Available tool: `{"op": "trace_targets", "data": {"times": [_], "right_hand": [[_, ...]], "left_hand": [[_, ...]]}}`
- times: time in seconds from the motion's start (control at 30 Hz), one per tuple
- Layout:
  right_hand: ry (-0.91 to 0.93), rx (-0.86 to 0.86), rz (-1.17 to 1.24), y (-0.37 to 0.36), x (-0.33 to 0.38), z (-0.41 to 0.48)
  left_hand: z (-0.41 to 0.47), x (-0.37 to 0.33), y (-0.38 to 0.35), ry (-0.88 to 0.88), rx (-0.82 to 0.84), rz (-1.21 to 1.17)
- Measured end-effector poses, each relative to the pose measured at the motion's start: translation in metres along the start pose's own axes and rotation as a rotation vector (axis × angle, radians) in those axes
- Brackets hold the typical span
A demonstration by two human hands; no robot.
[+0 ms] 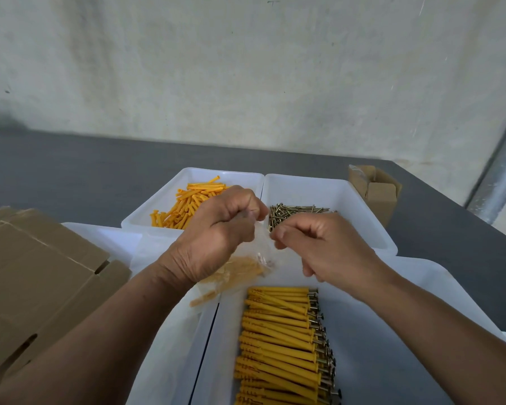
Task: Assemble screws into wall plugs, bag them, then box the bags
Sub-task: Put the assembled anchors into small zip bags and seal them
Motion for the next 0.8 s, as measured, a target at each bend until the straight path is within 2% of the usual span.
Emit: {"op": "trace_targets", "data": {"times": [0.07,0.2,0.37,0.57,0.8], "right_hand": [[-0.032,0.06,-0.17,0.003,-0.007,0.0],[-0.067,0.314,-0.5,-0.002,-0.022,-0.007],[-0.177,0.696,-0.629,-0.024,-0.038,-0.026],[-0.21,0.802,-0.688,-0.04,-0.046,-0.035],[-0.215,0.814,-0.668,-0.044,-0.048,-0.035]], "left_hand": [[0.0,-0.001,0.002,0.002,-0.023,-0.011],[-0.001,-0.004,0.002,-0.03,-0.043,0.098],[-0.001,-0.002,0.005,-0.024,-0.075,0.107],[-0.003,-0.005,0.007,-0.021,-0.112,0.142],[-0.005,-0.006,0.012,0.009,-0.19,0.147]]}}
Point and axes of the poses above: each hand's wrist, its own z-axis towards the middle knuckle, its own y-axis out of the back of the hand, x = y × z, the point moved 7 cm from there along z, towards the middle knuckle, and after that the axes turned 8 degrees about y, right-handed, at the moved point
